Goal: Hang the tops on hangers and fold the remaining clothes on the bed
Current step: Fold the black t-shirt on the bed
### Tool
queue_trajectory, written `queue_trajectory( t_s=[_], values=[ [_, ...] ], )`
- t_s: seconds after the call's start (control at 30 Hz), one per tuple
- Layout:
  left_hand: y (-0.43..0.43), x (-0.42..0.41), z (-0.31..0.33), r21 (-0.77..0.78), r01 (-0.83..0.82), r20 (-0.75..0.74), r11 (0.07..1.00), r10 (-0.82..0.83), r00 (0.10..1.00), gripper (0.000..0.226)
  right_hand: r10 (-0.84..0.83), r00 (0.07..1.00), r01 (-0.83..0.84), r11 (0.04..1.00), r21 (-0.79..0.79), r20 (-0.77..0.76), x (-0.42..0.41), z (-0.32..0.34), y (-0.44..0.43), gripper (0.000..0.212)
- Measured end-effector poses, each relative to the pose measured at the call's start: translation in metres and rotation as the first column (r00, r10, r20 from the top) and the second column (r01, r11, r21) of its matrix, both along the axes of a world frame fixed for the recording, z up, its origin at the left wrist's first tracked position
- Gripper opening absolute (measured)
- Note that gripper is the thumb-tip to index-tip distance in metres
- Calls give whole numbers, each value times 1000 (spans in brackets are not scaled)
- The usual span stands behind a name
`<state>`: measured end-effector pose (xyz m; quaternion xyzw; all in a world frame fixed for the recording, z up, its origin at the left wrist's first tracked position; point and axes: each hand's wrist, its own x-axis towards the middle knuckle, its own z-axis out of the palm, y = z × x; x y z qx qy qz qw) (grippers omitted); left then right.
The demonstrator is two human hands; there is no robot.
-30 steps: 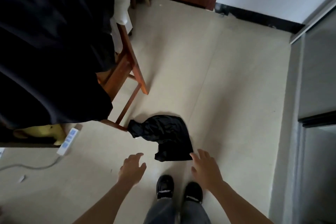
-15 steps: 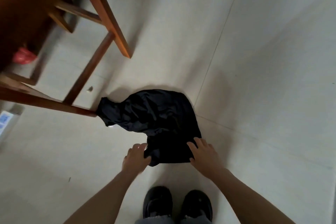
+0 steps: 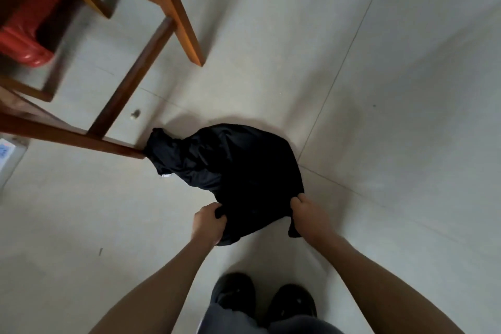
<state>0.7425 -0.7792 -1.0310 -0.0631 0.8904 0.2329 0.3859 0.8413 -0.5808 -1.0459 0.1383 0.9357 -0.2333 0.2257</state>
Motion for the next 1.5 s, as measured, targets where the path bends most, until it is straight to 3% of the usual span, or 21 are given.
queue_trajectory(
  t_s=[0.23, 0.4, 0.57, 0.63, 0.7, 0.9, 1.03, 1.17, 1.33, 1.4, 1.5],
  values=[
    [-20, -3, 198, 19, -157, -48, 987, 158, 986, 23, 41, 997, -34, 994, 104, -67, -13, 206, -20, 53],
    [-50, -2, 352, 27, -236, -95, 971, 237, 967, 25, 133, 984, -121, 987, 106, -116, -29, 357, -43, 46],
    [-89, 30, 478, 74, -404, -170, 912, 410, 896, 25, 224, 957, -217, 974, 59, -182, -30, 478, -70, 43],
    [-107, 48, 520, 115, -463, -226, 879, 477, 850, 25, 322, 919, -302, 946, 117, -229, -30, 534, -84, 36],
    [-122, 63, 551, 147, -502, -272, 852, 523, 808, 24, 402, 874, -386, 915, 112, -272, -31, 569, -95, 10],
    [-179, 131, 635, 215, -621, -423, 754, 645, 637, 24, 469, 822, -516, 853, -76, -322, -9, 639, -148, 7],
    [-226, 195, 677, 222, -714, -514, 664, 702, 493, 24, 624, 708, -683, 725, -95, -330, 19, 663, -210, 12],
    [-285, 272, 726, 240, -804, -621, 544, 723, 304, 19, 793, 472, -871, 488, -63, -386, 54, 699, -297, 11],
    [-348, 367, 784, 239, -872, -719, 427, 681, 136, 16, 817, 330, -943, 311, -120, -472, 113, 742, -394, 16],
    [-377, 421, 807, 280, -893, -760, 353, 650, 18, 20, 832, 211, -977, 183, -106, -513, 155, 759, -439, 21],
    [-414, 488, 839, 335, -897, -793, 288, 600, -103, 22, 826, 115, -988, 38, -150, -552, 221, 778, -494, 13]
  ],
)
